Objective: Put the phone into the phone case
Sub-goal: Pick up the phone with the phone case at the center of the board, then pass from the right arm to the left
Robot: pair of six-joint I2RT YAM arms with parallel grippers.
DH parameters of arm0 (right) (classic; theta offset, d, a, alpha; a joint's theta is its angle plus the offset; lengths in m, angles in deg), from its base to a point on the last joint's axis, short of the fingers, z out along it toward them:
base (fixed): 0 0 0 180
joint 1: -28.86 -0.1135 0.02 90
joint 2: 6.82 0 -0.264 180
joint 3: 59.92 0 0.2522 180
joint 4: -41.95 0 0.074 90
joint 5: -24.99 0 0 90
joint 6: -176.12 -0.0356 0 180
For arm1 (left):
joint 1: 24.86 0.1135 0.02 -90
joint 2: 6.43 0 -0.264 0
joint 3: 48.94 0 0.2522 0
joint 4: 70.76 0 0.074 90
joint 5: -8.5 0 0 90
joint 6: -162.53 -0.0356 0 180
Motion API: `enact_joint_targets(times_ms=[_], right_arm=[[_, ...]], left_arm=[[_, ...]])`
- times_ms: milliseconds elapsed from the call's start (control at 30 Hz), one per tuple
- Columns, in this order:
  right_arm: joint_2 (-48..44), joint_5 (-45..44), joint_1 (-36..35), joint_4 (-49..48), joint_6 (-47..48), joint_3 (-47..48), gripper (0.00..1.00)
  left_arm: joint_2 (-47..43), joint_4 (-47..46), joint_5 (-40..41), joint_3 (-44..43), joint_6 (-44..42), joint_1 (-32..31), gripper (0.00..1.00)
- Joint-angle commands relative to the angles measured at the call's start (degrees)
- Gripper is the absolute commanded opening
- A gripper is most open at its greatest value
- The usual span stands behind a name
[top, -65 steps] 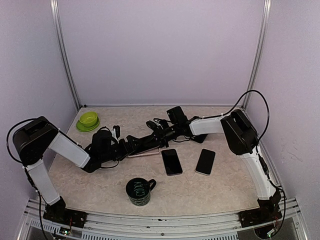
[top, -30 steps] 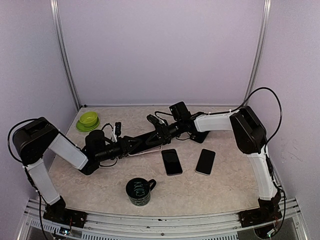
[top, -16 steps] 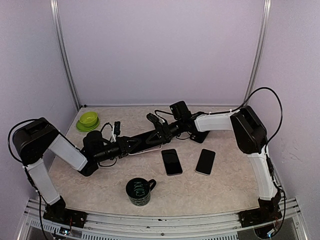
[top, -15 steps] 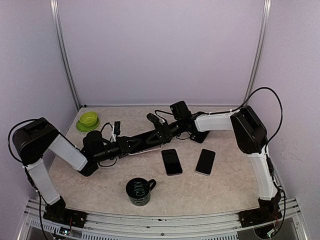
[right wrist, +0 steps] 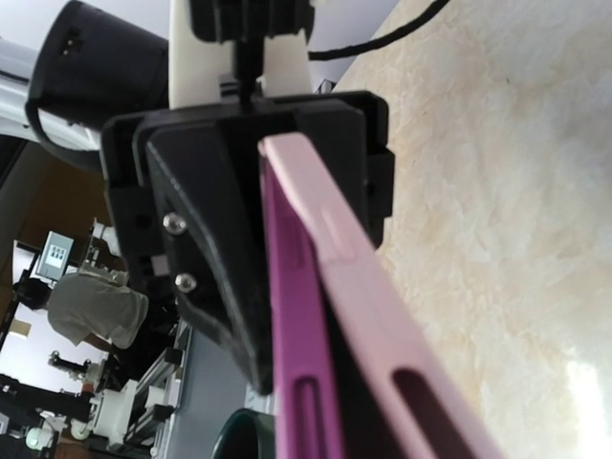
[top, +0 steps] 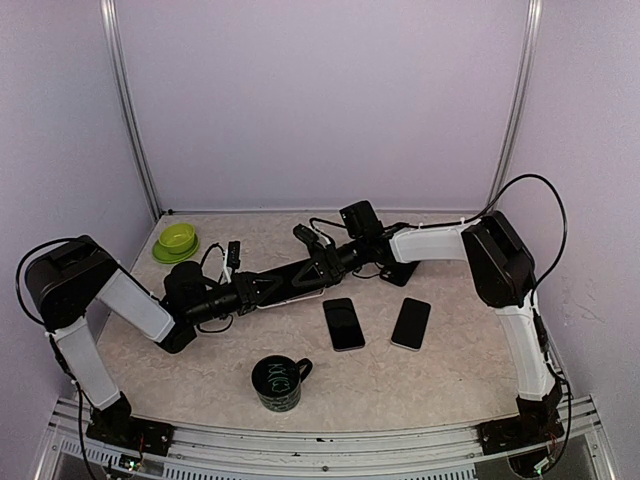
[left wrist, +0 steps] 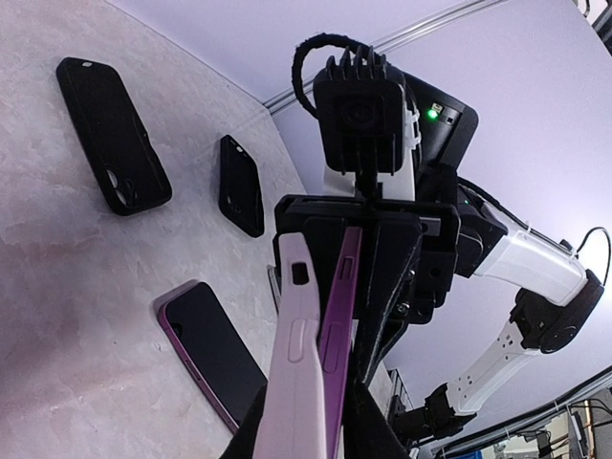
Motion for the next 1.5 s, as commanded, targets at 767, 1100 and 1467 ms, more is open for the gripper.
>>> enact_joint_targets(times_ms=[767, 1100, 1467], right_arm=[[-4.60, -6.28, 0.87, 10.98, 5.71, 1.41, 0.35], [-9.02, -7.17, 1.19, 12.79, 8.30, -1.43, 0.39], [-10.69, -8.50, 1.21, 16.28, 12.55, -2.44, 0.42]], left_arm=[[-2.76, -2.61, -4.53, 0.06, -2.85, -1.25, 0.00], [-8.00, 2.23, -4.70, 0.64, -7.58, -1.87, 0.00], [-14.70, 11.35, -1.88, -1.88, -13.53, -6.38, 0.00]])
